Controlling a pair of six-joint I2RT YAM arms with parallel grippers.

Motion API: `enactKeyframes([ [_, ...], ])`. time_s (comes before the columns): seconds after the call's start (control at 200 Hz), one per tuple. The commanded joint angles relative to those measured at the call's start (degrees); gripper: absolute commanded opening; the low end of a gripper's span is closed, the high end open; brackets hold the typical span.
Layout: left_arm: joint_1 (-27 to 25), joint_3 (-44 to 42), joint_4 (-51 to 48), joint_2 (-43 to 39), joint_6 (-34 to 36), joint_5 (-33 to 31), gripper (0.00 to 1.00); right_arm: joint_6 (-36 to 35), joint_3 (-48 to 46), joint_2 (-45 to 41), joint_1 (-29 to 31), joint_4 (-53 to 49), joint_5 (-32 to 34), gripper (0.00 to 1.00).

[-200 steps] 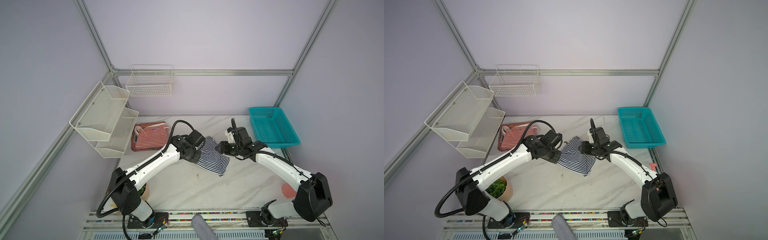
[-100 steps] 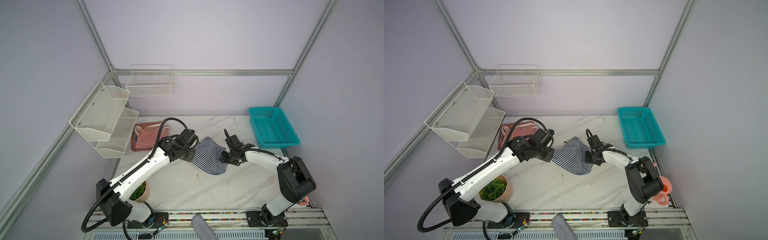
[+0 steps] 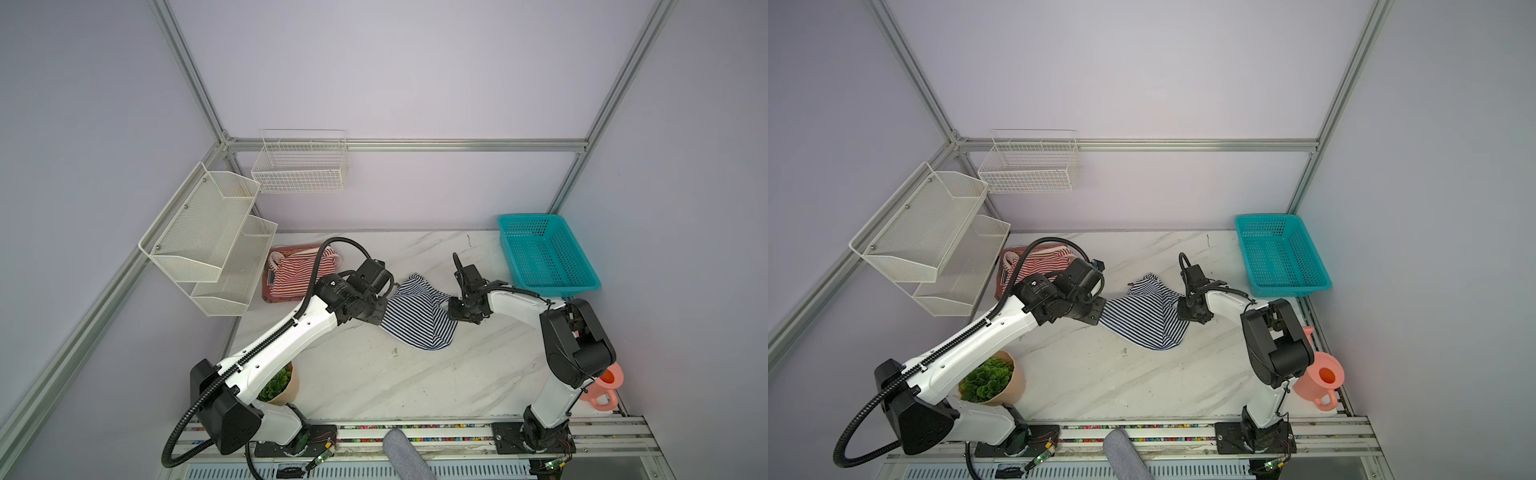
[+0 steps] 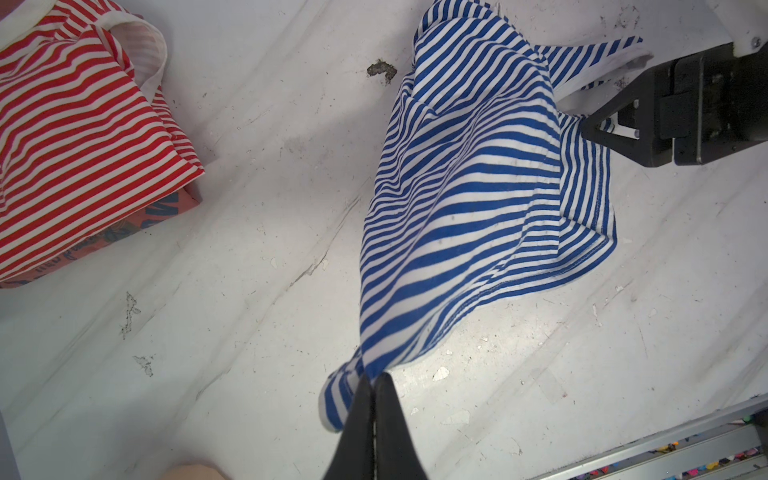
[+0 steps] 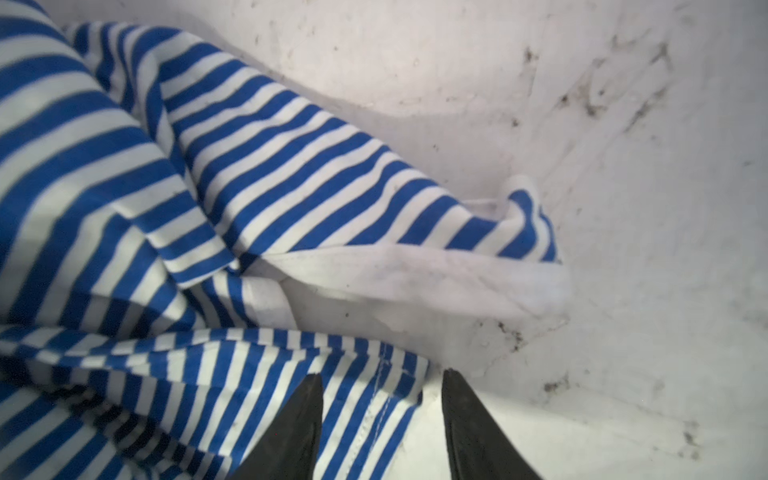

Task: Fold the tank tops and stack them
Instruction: 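Lift the blue-striped tank top with both grippers and raise it high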

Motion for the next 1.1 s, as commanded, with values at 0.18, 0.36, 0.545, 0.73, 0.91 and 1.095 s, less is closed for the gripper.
enactKeyframes([
  [0.18, 0.4, -1.8, 0.2, -1.7, -0.7, -0.1, 0.00, -2.3, 0.4, 2.4, -0.5, 0.3, -0.5, 0.47],
  [0.36, 0.5, -2.2, 0.2, -1.8, -0.9, -0.4, 0.00, -2.2, -0.2, 1.5, -0.5, 0.4, -2.2, 0.00],
  [0.545, 2.5, -0.4, 0.6, -1.4, -0.7, -2.7, 0.00, -0.9, 1.1, -5.5, -0.7, -2.0, -2.5, 0.00],
  [0.73, 8.8, 12.2, 1.8, -0.4, 2.9, -5.5, 0.00, -0.6, 11.0, -19.2, -1.5, -4.6, -1.4, 0.00],
  [0.91, 10.4, 25.5, 6.2, -0.5, 6.7, -4.5, 0.00, -1.4, 24.0, -27.6, -1.6, -5.6, 1.1, 0.00],
  [1.095, 10.4, 35.9, 7.2, -1.3, 8.5, 1.2, 0.00, -1.7, 33.5, -30.7, -1.7, -6.4, -0.7, 0.00],
])
